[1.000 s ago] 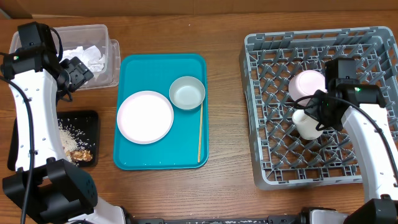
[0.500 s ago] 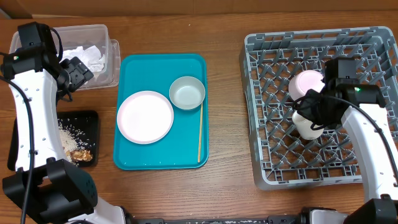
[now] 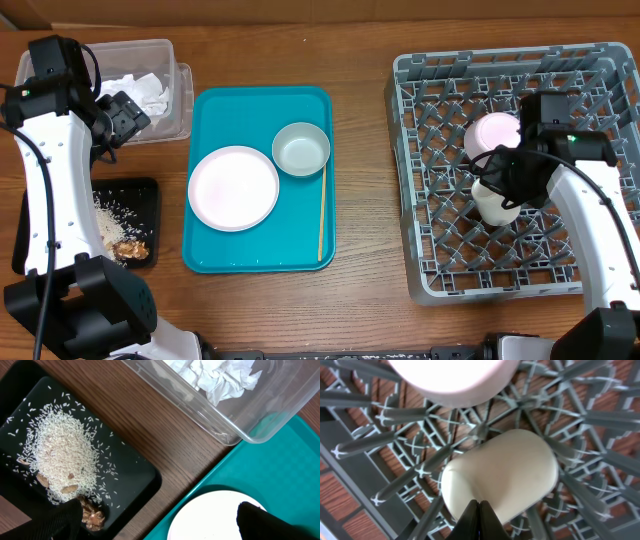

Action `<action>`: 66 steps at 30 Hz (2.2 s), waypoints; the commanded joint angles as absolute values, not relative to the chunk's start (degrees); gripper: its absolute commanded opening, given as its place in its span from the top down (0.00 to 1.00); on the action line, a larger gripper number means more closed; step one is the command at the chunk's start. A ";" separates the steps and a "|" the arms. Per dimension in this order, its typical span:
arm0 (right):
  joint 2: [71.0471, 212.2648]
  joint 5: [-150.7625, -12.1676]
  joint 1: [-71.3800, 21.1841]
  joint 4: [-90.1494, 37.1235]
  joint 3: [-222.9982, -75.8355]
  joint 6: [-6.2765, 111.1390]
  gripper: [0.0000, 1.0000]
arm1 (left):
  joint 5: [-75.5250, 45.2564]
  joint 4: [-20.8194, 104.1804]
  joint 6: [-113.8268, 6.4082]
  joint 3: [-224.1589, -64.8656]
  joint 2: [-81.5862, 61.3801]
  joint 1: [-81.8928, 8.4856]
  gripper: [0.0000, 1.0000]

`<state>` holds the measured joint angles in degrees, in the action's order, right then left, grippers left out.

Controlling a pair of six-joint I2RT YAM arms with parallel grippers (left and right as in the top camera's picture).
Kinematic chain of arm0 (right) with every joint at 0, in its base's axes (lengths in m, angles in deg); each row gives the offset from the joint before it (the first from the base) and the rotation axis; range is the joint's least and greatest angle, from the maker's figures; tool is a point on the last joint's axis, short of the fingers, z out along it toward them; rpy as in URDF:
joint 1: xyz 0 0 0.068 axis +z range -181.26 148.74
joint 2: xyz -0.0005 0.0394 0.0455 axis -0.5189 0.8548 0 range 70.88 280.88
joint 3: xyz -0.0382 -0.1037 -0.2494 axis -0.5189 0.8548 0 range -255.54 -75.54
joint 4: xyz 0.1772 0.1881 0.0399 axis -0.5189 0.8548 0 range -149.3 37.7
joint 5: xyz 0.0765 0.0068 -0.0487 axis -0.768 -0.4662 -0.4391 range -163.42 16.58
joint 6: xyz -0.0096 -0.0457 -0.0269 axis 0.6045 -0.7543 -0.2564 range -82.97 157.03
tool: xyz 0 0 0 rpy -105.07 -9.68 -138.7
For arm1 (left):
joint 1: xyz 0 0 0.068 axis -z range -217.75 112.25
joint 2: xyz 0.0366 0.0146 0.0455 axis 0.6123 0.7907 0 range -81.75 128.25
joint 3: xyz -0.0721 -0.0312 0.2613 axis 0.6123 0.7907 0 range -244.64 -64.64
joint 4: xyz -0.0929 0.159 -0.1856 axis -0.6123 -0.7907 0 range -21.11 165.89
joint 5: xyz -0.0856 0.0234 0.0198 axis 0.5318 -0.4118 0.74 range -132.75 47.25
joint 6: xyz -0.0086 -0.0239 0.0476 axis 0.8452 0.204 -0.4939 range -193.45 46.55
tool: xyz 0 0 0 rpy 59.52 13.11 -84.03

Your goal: Sort waste into correct bins and load items into the dishwasher

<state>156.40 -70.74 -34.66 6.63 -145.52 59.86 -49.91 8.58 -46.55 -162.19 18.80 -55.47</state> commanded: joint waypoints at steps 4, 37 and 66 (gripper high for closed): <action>154.82 -64.30 -35.03 8.80 -148.71 63.91 0.96 | -50.65 8.64 -45.98 -163.05 18.21 -55.36 0.00; 158.76 -56.43 -34.75 12.01 -148.05 70.51 0.96 | -50.65 8.64 -45.98 -163.05 18.21 -55.36 0.00; 157.80 -74.83 -31.84 7.94 -149.67 57.57 0.96 | -50.65 8.64 -45.98 -163.05 18.21 -55.36 0.00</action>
<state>157.62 -70.04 -31.93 9.08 -149.97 60.72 -49.91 8.58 -46.55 -162.19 18.80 -55.47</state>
